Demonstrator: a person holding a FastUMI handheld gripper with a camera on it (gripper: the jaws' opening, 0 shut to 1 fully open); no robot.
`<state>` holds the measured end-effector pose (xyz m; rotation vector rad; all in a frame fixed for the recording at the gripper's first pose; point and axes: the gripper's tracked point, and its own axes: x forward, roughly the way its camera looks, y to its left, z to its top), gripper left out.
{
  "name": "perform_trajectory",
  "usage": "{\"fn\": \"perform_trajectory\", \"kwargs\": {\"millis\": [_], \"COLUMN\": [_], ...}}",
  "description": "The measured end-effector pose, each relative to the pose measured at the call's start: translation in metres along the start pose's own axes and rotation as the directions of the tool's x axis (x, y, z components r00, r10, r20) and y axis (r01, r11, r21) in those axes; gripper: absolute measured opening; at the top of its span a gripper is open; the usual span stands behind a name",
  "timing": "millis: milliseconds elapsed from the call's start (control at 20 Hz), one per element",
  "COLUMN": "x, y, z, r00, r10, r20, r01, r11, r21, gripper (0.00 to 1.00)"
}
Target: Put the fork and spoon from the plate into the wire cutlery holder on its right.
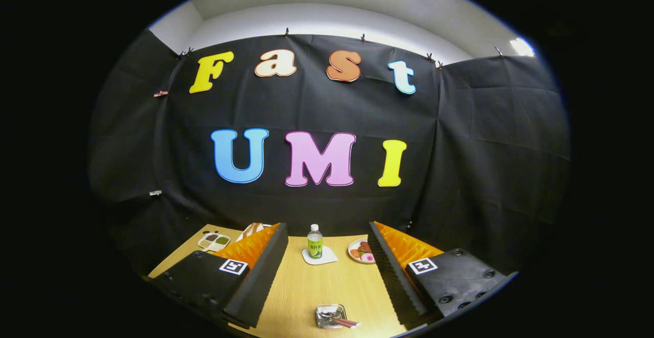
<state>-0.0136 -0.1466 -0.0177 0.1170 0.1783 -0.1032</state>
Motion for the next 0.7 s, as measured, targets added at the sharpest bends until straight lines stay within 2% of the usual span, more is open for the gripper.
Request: {"fn": "perform_trajectory", "kwargs": {"millis": [700], "x": [-0.0005], "y": [-0.0008], "z": [-0.0063], "r00": [1.0], "r10": [-0.009], "r20": [-0.019], "r01": [0.009], "r11": [1.0], "r21": [0.002], "gripper": [0.98]}}
